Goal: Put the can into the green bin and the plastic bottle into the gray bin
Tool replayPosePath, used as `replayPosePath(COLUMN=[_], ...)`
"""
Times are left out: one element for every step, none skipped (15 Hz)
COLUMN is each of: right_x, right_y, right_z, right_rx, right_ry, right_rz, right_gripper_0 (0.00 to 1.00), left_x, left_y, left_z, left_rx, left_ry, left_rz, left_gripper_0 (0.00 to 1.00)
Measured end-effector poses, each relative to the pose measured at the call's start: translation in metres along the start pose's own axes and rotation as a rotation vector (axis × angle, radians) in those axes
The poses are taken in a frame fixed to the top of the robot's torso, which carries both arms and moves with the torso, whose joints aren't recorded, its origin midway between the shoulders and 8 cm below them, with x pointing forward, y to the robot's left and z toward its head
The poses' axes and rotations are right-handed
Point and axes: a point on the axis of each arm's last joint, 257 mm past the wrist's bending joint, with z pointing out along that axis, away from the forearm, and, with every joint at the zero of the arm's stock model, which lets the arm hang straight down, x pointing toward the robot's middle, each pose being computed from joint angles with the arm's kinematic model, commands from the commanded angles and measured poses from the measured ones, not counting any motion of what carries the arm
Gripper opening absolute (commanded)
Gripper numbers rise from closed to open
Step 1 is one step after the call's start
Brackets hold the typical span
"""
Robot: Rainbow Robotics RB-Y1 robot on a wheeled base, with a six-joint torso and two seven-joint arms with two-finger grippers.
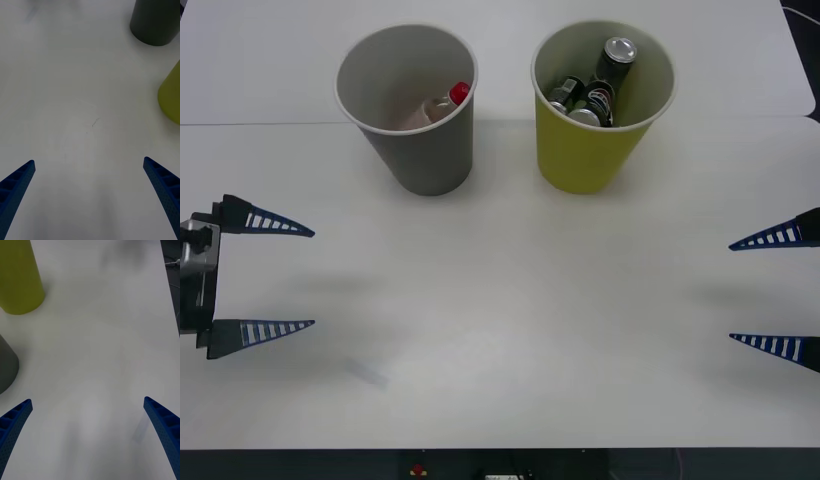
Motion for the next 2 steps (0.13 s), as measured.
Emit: replayPosePath(right_x=[0.0000, 0.0000], right_y=[0.0000, 0.0000], right_z=[0.0000, 0.0000], right_rx=[0.000, 0.000], right_ry=[0.000, 0.000], right_rz=[0.000, 0.000], right_gripper_0=[1.00, 1.00], left_x=[0.0001, 0.0001], left_y=[0.0003, 0.0003], left_z=[-0.0004, -0.0004], left_rx=[-0.001, -0.001], left_ry=[0.000, 0.000], left_rz=[0.000, 0.000], left_gripper_0=[1.00, 1.00])
